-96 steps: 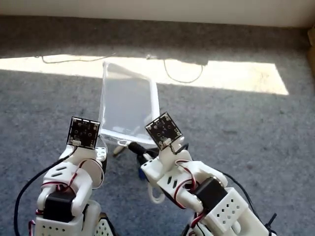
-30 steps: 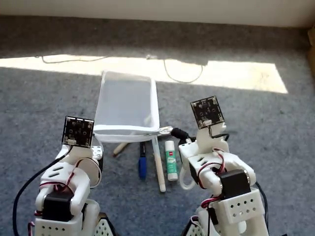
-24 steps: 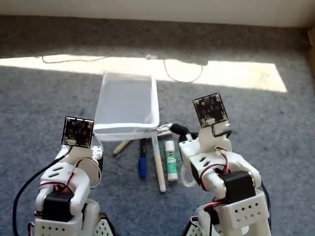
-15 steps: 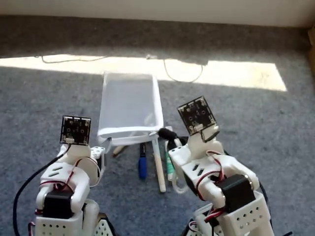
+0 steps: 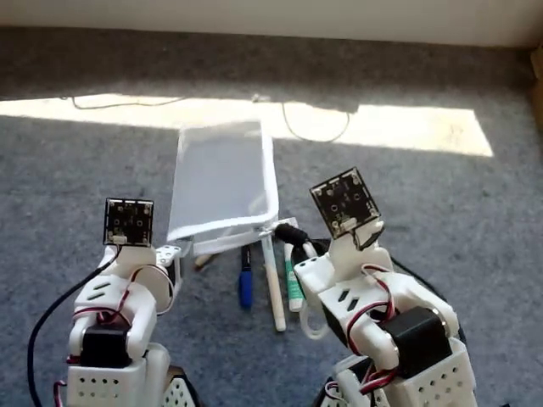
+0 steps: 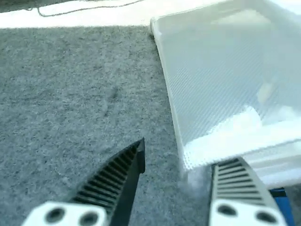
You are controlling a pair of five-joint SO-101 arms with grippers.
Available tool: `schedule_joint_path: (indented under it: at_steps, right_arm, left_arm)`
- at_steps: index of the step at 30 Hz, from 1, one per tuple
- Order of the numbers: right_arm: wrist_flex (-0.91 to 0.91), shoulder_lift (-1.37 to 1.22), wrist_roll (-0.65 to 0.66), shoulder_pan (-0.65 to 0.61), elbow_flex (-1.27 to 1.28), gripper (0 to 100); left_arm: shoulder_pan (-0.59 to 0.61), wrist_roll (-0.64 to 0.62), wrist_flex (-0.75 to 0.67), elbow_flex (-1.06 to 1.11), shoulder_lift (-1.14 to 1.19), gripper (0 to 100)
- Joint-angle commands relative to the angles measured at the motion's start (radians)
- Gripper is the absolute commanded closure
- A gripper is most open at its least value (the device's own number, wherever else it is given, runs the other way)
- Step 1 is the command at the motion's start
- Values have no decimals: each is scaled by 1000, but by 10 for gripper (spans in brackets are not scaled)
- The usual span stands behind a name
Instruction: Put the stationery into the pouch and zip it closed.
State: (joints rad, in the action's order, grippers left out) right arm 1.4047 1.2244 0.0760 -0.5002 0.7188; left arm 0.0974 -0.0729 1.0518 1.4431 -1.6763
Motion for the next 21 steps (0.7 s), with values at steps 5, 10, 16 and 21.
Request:
schedule_joint_path:
  at_steps: [5, 10, 16, 21]
  right_arm:
    - [8, 19, -12, -13, -71, 993]
    - [10, 19, -12, -13, -71, 993]
    - [10, 19, -12, -13, -73, 993]
    - [15, 19, -12, -13, -71, 993]
  left_arm:
    - [73, -14, -51, -7, -10, 777]
    - [65, -12, -52, -7, -10, 837]
    - [-16, -8, -54, -16, -10, 919]
    - [-38, -6, -46, -58, -10, 993]
